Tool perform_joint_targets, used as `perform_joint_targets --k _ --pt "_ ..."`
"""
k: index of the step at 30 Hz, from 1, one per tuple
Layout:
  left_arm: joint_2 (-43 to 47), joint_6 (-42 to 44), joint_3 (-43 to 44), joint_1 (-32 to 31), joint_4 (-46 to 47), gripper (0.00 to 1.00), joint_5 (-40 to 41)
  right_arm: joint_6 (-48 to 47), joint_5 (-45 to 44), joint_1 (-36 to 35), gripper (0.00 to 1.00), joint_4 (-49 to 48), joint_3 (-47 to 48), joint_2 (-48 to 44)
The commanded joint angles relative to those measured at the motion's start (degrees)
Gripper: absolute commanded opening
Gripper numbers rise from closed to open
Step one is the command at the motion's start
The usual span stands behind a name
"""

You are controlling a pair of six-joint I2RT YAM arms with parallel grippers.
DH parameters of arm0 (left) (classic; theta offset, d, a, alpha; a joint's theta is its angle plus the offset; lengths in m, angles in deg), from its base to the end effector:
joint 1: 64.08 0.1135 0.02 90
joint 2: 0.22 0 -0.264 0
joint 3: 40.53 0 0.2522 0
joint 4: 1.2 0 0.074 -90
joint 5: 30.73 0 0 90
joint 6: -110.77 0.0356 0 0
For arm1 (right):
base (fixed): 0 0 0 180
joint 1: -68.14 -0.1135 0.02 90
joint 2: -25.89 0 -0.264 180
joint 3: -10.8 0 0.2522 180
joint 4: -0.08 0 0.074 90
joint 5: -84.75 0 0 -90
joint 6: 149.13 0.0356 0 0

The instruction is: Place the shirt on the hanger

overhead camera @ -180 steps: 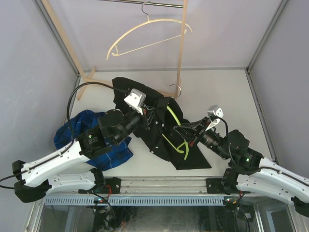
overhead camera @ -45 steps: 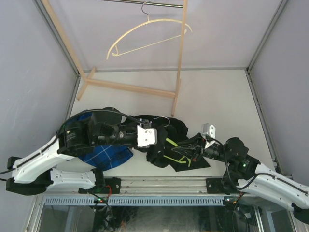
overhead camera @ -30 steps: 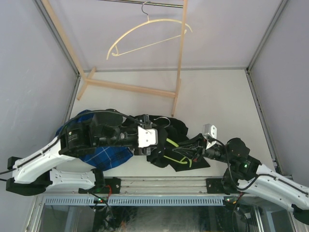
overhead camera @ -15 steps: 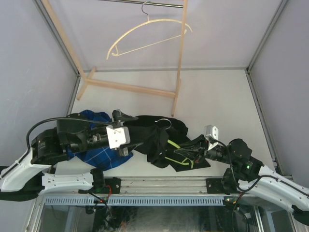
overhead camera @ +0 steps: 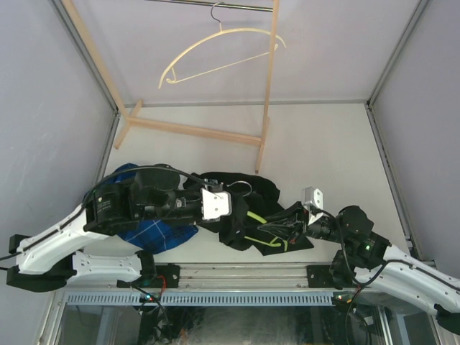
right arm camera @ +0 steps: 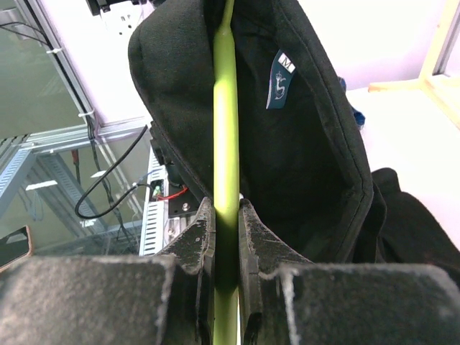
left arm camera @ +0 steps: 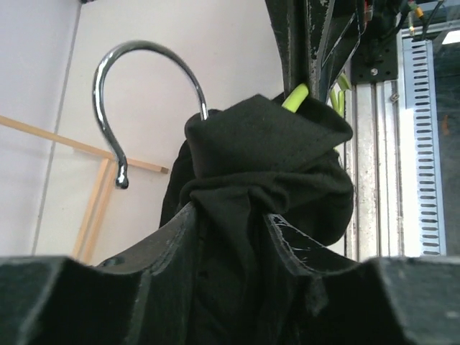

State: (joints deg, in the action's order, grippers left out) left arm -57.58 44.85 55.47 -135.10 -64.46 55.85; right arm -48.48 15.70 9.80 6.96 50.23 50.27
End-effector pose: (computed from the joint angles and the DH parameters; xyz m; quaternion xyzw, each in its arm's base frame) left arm 0.0546 -0.1654 0.4477 0.6316 0.5559 -0.2380 0.4852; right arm 0.0570 0.1167 0.3032 -0.3860 0.5335 0.5190 0.5450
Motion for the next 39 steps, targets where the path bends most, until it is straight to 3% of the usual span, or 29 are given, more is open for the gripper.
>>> perform_joint_targets --k 1,4,8,14,20,23,25,30,33,39 --pt "-0.5 0.1 0.4 -0.1 0.6 0.34 -3.8 0.4 0.9 -0.5 0.00 -7.7 3.4 0.2" --pt "-0.3 0.2 0.4 -0.1 0.5 0.19 -3.5 0.0 -0.1 -0.5 0.00 -6.5 3.6 0.1" --pt "1.0 0.2 -0.2 0.0 0.4 0.01 -1.9 -0.6 -4.3 -0.5 0.13 -3.7 3.6 -1.8" --pt "4.3 -0.5 -2.3 0.0 -0.4 0.00 1.6 -1.3 -16.1 -0.3 0.40 5.9 5.3 -8.4" --pt "10.4 -1.3 -7.5 0.0 2.9 0.00 7.6 4.5 -32.0 -0.3 0.49 17.7 6.3 -16.0" --pt "14.8 -0.5 -11.4 0.0 7.5 0.00 11.0 9.6 -35.8 -0.2 0.51 22.5 6.6 -16.7" --pt "16.8 1.1 -13.6 0.0 10.0 0.00 12.5 12.8 -35.6 -0.1 0.52 24.3 6.7 -15.1" --pt "21.8 9.8 -18.0 0.0 13.6 0.00 6.6 16.9 -28.0 1.6 0.53 27.0 8.8 -5.1" --pt "23.5 13.3 -19.0 -0.1 13.2 0.00 3.2 17.9 -18.1 4.6 0.53 24.3 9.1 0.6" --pt "23.7 16.1 -19.4 -0.1 11.1 0.00 1.3 19.2 -8.2 9.3 0.53 16.9 9.0 6.0"
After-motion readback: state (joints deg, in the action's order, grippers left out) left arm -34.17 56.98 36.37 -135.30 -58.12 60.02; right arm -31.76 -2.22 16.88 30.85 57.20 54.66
